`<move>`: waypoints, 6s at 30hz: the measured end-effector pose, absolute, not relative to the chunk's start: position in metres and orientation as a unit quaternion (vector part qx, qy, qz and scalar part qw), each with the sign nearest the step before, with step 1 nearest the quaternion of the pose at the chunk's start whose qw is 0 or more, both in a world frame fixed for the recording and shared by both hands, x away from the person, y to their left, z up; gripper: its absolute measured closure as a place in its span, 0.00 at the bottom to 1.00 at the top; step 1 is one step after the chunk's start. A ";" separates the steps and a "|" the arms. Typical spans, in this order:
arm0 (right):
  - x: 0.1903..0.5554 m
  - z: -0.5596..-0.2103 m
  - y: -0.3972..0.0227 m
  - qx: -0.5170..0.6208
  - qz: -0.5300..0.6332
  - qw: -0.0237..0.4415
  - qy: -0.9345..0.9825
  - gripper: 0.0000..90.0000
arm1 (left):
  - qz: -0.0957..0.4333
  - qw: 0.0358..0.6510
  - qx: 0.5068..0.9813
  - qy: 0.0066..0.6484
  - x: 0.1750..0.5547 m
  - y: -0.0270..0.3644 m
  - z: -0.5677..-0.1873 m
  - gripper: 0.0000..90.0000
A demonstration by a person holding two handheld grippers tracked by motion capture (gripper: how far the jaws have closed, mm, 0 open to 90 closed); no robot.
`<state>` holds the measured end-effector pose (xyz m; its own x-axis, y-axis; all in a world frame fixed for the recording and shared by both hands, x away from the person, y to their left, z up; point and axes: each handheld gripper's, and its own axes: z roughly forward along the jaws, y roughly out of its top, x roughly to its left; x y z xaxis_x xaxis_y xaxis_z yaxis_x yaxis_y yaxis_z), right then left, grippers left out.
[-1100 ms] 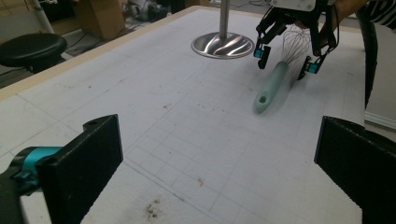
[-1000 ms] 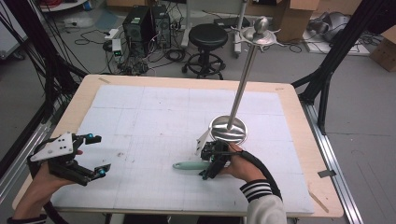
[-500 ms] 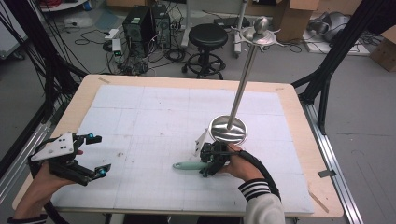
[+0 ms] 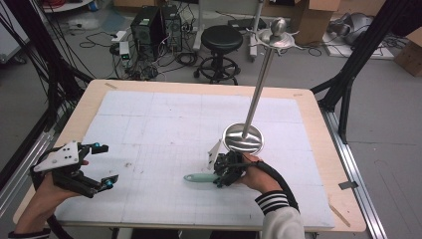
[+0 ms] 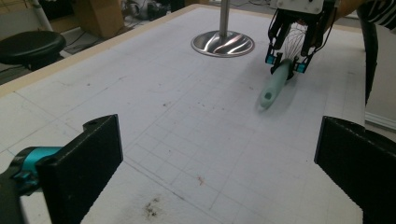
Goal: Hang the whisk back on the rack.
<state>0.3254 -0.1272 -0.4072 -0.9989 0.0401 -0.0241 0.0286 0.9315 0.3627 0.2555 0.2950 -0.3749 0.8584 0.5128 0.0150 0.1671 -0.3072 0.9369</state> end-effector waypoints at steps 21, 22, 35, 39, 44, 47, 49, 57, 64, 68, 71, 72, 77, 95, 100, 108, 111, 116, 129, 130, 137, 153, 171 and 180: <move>0.317 -0.365 -0.164 0.018 0.284 0.021 0.959 0.77 | 0.158 0.547 0.793 0.216 0.255 0.294 -0.375 0.02; 0.317 -0.363 -0.166 0.018 0.286 0.023 0.958 0.77 | 0.158 0.547 0.793 0.216 0.255 0.294 -0.375 0.02; 0.313 -0.333 -0.195 0.031 0.327 0.053 0.943 0.77 | 0.157 0.546 0.794 0.216 0.255 0.292 -0.376 0.02; 0.311 -0.326 -0.205 0.035 0.342 0.058 0.937 0.77 | 0.157 0.547 0.793 0.217 0.255 0.292 -0.376 0.02; 0.309 -0.318 -0.219 0.040 0.363 0.068 0.928 0.77 | 0.156 0.546 0.794 0.217 0.255 0.292 -0.376 0.02; 0.307 -0.312 -0.228 0.050 0.374 0.070 0.923 0.77 | 0.156 0.544 0.795 0.217 0.256 0.292 -0.377 0.02; 0.305 -0.309 -0.234 0.057 0.384 0.072 0.919 0.77 | 0.156 0.544 0.795 0.218 0.256 0.292 -0.377 0.02; 0.303 -0.292 -0.261 0.082 0.409 0.085 0.905 0.77 | 0.154 0.544 0.795 0.220 0.256 0.292 -0.378 0.02; 0.300 -0.278 -0.282 0.100 0.425 0.095 0.895 0.77 | 0.154 0.543 0.796 0.219 0.256 0.293 -0.378 0.02; 0.300 -0.270 -0.294 0.112 0.435 0.099 0.888 0.77 | 0.154 0.544 0.795 0.221 0.256 0.293 -0.379 0.02; 0.301 -0.265 -0.303 0.124 0.446 0.100 0.881 0.77 | 0.153 0.543 0.795 0.222 0.256 0.293 -0.379 0.02; 0.302 -0.264 -0.306 0.127 0.448 0.104 0.879 0.77 | 0.153 0.543 0.795 0.221 0.256 0.293 -0.379 0.02; 0.305 -0.257 -0.322 0.152 0.458 0.107 0.869 0.77 | 0.152 0.542 0.796 0.221 0.257 0.293 -0.379 0.02; 0.317 -0.229 -0.362 0.195 0.485 0.121 0.844 0.77 | 0.150 0.539 0.798 0.224 0.258 0.292 -0.381 0.02; 0.322 -0.219 -0.371 0.206 0.493 0.122 0.836 0.77 | 0.151 0.538 0.798 0.225 0.257 0.292 -0.382 0.02; 0.330 -0.206 -0.382 0.214 0.515 0.134 0.819 0.77 | 0.148 0.536 0.800 0.226 0.258 0.292 -0.384 0.02; 0.333 -0.200 -0.381 0.213 0.516 0.137 0.818 0.77 | 0.148 0.534 0.801 0.227 0.258 0.291 -0.384 0.02; 0.342 -0.193 -0.381 0.218 0.518 0.138 0.815 0.77 | 0.148 0.535 0.800 0.229 0.259 0.293 -0.384 0.02; 0.357 -0.181 -0.379 0.219 0.530 0.150 0.805 0.77 | 0.147 0.535 0.799 0.231 0.260 0.295 -0.385 0.02; 0.357 -0.181 -0.378 0.220 0.530 0.149 0.805 0.77 | 0.147 0.535 0.799 0.231 0.260 0.295 -0.385 0.02; 0.362 -0.181 -0.375 0.220 0.530 0.150 0.805 0.77 | 0.146 0.537 0.798 0.231 0.260 0.296 -0.385 0.02; 0.367 -0.185 -0.371 0.224 0.529 0.139 0.807 0.77 | 0.146 0.537 0.798 0.231 0.261 0.296 -0.385 0.02; 0.371 -0.190 -0.358 0.211 0.530 0.128 0.811 0.77 | 0.146 0.536 0.799 0.231 0.260 0.296 -0.385 0.02; 0.376 -0.193 -0.347 0.205 0.532 0.123 0.812 0.77 | 0.145 0.537 0.798 0.231 0.260 0.296 -0.385 0.02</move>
